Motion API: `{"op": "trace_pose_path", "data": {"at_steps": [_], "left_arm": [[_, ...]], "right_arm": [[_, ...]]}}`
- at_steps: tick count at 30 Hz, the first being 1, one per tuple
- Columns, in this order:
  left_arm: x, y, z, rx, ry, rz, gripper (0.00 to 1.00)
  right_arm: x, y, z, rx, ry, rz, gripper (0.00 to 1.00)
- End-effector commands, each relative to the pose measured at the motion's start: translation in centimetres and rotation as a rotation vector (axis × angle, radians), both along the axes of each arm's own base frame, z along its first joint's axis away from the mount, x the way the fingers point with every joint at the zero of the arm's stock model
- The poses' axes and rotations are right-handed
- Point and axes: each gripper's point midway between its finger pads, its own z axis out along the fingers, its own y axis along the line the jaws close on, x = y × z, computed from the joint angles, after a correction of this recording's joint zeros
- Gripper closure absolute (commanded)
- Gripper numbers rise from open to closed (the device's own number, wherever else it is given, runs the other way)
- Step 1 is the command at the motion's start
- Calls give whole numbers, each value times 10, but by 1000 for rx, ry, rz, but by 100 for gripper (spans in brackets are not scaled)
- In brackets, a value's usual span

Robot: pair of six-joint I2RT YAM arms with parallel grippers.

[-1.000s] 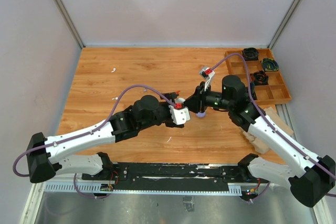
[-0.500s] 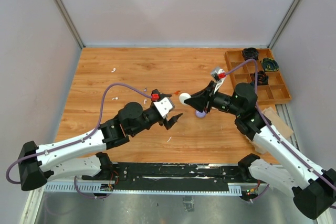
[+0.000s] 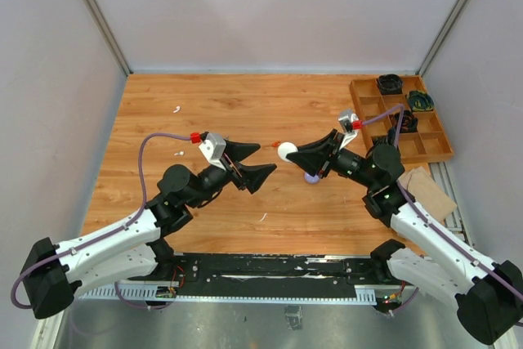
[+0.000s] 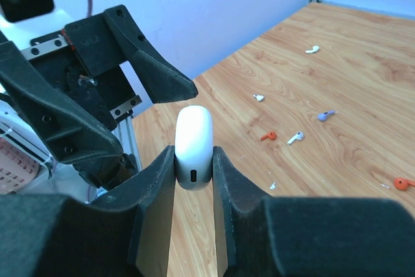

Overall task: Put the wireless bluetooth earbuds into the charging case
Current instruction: Pick up the charging case at the center of the board.

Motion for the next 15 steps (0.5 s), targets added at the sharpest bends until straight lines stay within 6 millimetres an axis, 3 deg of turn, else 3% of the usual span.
{"op": "trace_pose_path", "data": {"at_steps": [1,9,15], "left_arm": [[-10,2,38,-231,10,-82,20],[-8,2,51,-383,84,-166,27],[-8,-7,50,-421,146,-229,34]], "right_arm": [[-5,-1,31,123,-71,26,99],[-11,5,35,184,-51,82,99],[-14,9,37,231,-30,122,99]]}}
